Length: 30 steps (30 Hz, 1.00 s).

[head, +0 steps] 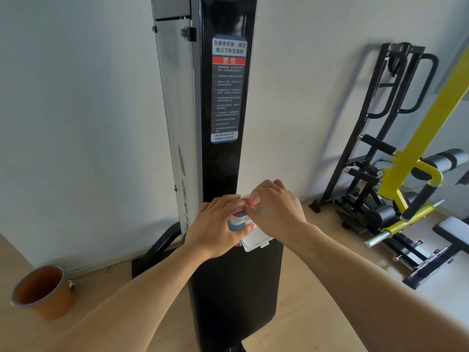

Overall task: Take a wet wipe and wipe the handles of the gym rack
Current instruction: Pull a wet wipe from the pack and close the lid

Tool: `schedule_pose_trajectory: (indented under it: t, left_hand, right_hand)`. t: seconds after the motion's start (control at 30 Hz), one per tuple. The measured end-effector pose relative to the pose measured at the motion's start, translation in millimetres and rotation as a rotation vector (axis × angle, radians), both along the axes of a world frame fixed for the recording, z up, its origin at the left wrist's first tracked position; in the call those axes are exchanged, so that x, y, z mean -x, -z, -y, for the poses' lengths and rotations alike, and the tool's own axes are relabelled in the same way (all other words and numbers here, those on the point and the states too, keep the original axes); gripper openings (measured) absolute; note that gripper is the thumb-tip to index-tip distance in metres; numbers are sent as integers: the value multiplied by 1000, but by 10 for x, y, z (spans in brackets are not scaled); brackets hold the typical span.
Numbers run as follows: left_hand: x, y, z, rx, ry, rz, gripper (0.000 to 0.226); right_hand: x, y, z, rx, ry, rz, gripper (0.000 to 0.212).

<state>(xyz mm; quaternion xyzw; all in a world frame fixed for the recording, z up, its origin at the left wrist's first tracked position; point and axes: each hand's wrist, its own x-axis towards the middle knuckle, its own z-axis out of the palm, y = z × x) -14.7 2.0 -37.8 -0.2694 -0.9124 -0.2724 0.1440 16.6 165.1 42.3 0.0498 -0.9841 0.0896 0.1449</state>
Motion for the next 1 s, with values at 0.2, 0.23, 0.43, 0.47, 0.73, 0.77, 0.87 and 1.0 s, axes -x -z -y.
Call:
schedule_pose_trajectory:
  t: [0.2,0.23,0.43,0.47,0.73,0.77,0.87,1.0]
  left_hand:
    - [-9,-5,-1,-17,-8,11,53]
    - [-9,-6,-1,-15,-14,10,53]
    - [-13,-21,17,-28,-7,5,57]
    - [-16,-23,21,-33,-4,6,57]
    - [-41,-18,22,-60,4,-8,58]
    - [-38,-12,21,-40,20,-30,54]
    - [-32,-14,26,-6,42,-40,48]
    - [-9,-20,19,-33,18,-5,49]
  right_hand:
    - [47,34,24,175,48,-26,11]
    - [63,22,29,228,56,-51,11]
    - [142,-138,59,850,111,-185,16]
    - [149,-148,60,913,112,-199,15]
    - [144,-199,81,911,36,-245,15]
    - [153,-208,80,913,39,-230,16]
    - [159,-239,100,889,39,-209,18]
    - [141,-334,138,845,28,-261,18]
